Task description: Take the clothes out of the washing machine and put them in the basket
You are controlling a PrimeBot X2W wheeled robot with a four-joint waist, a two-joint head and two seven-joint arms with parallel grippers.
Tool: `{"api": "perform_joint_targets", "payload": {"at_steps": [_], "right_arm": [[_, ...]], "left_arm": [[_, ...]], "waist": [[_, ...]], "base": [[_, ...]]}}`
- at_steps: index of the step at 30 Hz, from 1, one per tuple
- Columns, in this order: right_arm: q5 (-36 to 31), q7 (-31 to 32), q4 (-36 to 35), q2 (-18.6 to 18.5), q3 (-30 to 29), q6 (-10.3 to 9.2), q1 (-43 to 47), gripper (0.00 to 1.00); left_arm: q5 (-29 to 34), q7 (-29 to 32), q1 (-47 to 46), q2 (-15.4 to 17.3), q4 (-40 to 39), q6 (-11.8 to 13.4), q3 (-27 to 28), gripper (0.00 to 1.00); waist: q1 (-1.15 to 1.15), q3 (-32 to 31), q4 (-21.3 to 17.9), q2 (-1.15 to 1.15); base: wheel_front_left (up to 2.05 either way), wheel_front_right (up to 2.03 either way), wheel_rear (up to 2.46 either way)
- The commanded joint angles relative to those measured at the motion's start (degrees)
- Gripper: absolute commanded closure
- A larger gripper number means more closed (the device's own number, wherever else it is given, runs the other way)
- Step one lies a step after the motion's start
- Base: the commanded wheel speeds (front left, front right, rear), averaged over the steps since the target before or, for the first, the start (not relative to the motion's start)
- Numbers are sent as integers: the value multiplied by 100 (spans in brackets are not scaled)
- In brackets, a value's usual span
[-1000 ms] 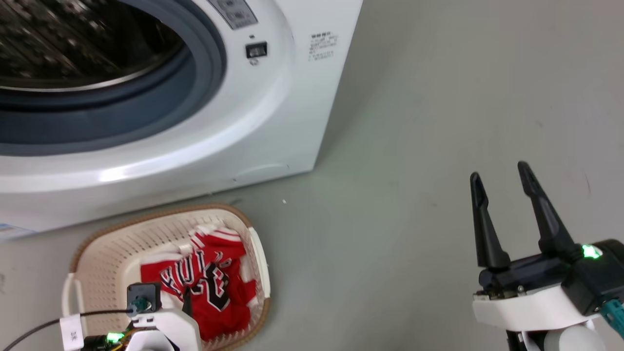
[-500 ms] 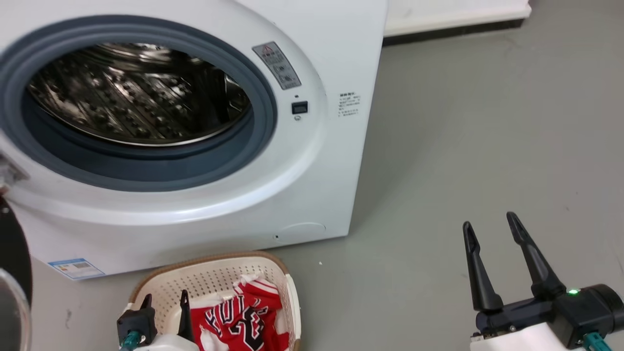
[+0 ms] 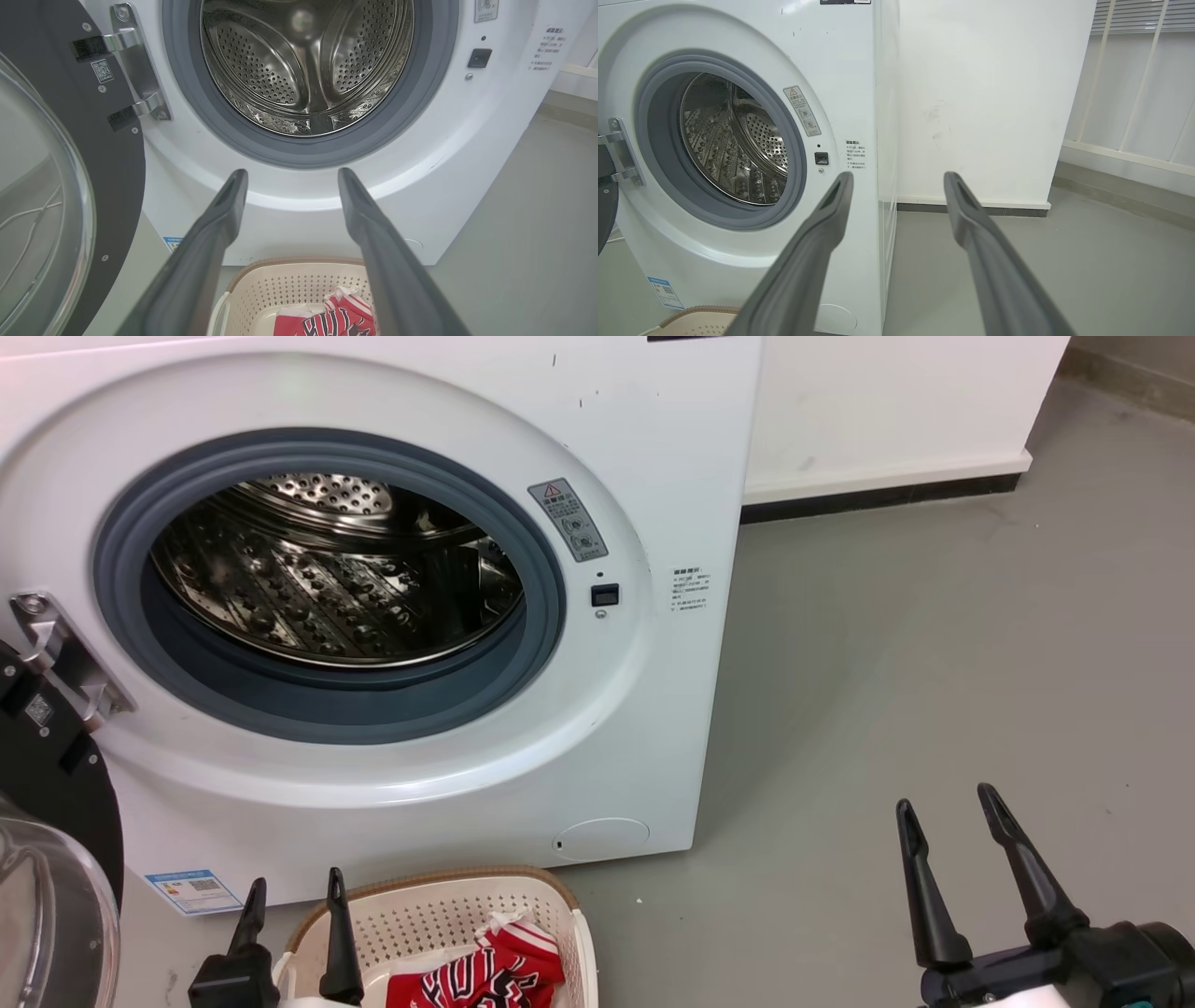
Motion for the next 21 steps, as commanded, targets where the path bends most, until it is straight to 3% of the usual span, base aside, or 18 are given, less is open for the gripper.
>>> {"api": "perform_joint_targets", "payload": {"at_steps": [1, 10, 21], "right_arm": [[71, -11, 7, 1, -20, -4, 76, 0], [181, -11, 39, 1, -100, -4, 214, 0], [273, -11, 82, 1, -105, -4, 315, 0]], "left_arm": [[5, -14, 96, -13, -110, 30, 1, 0], [-168, -15, 457, -31, -660, 222, -143, 0], [-131, -15, 603, -32, -592, 290, -223, 0]], "waist": [[1, -43, 24, 0], [1, -210, 98, 0], [1, -314, 155, 0]], "base": [[0, 0, 0], [0, 0, 0], [0, 0, 0]]}}
